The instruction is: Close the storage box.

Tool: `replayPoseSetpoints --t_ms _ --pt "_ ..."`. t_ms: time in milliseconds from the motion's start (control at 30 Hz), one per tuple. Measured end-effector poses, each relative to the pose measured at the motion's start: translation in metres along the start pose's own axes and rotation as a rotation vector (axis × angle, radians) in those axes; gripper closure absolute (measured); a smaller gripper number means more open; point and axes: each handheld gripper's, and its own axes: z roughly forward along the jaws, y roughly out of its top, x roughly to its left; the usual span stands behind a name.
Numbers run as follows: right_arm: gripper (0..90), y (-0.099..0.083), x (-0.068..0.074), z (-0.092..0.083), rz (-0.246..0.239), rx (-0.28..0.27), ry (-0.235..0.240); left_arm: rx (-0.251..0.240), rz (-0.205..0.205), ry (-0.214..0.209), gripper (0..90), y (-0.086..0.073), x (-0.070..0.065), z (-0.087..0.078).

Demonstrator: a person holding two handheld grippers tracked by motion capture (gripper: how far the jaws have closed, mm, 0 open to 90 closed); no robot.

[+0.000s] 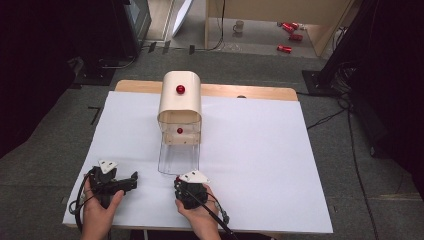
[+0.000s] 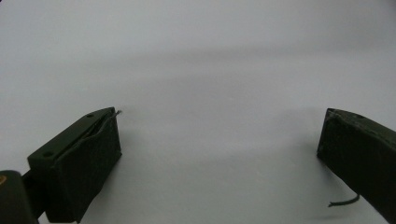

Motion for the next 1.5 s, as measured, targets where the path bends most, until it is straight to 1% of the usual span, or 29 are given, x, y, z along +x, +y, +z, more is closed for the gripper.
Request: replayPoseSetpoints --t_ms 67,133,200,233,333,367,500,533,633,700,733,833,1033,1500 --pt "78.5 0.003 -0.001 -0.002 0.004 -0.010 -0.004 0.000 0.000 0.000 0.0 0.000 0.000 0.000" --pt "79.3 0.009 -0.003 -0.003 0.009 -0.031 -0.009 0.000 0.000 0.000 0.0 0.000 0.000 0.000" --pt "79.5 0.011 -0.004 -0.003 0.005 -0.038 -0.013 0.000 0.000 0.000 0.0 0.000 0.000 0.000" --pt "79.9 0.015 -0.005 -0.003 0.004 -0.047 -0.018 0.000 0.000 0.000 0.0 0.000 0.000 0.000" --pt "80.1 0.020 -0.007 -0.002 -0.001 -0.053 -0.028 -0.001 -0.001 0.000 0.0 0.000 0.000 0.000" --pt "80.2 0.025 -0.009 -0.001 -0.004 -0.059 -0.035 -0.001 -0.001 0.000 0.0 0.000 0.000 0.000" --pt "80.3 0.033 -0.012 0.002 -0.006 -0.068 -0.044 -0.001 -0.002 0.000 0.0 0.000 0.000 0.000" --pt "80.3 0.033 -0.012 0.002 -0.006 -0.068 -0.044 -0.001 -0.002 0.000 0.0 0.000 0.000 0.000" --pt "80.2 0.041 -0.016 0.007 0.005 -0.062 -0.045 -0.001 -0.002 0.000 0.0 0.000 0.000 0.000" --pt "80.2 0.042 -0.018 0.009 0.005 -0.061 -0.045 -0.001 -0.001 0.000 0.0 0.000 0.000 0.000" --pt "80.2 0.047 -0.020 0.012 0.007 -0.059 -0.047 -0.001 -0.001 0.000 0.0 0.000 0.000 0.000" --pt "80.2 0.052 -0.023 0.016 0.005 -0.052 -0.049 -0.001 -0.002 0.000 0.0 0.000 0.000 0.000" --pt "80.2 0.061 -0.030 0.025 0.019 -0.051 -0.041 -0.001 -0.001 0.000 0.0 0.000 0.000 0.000" --pt "80.3 0.071 -0.039 0.040 0.017 -0.050 -0.050 0.000 0.000 0.000 0.0 0.000 0.000 0.000"
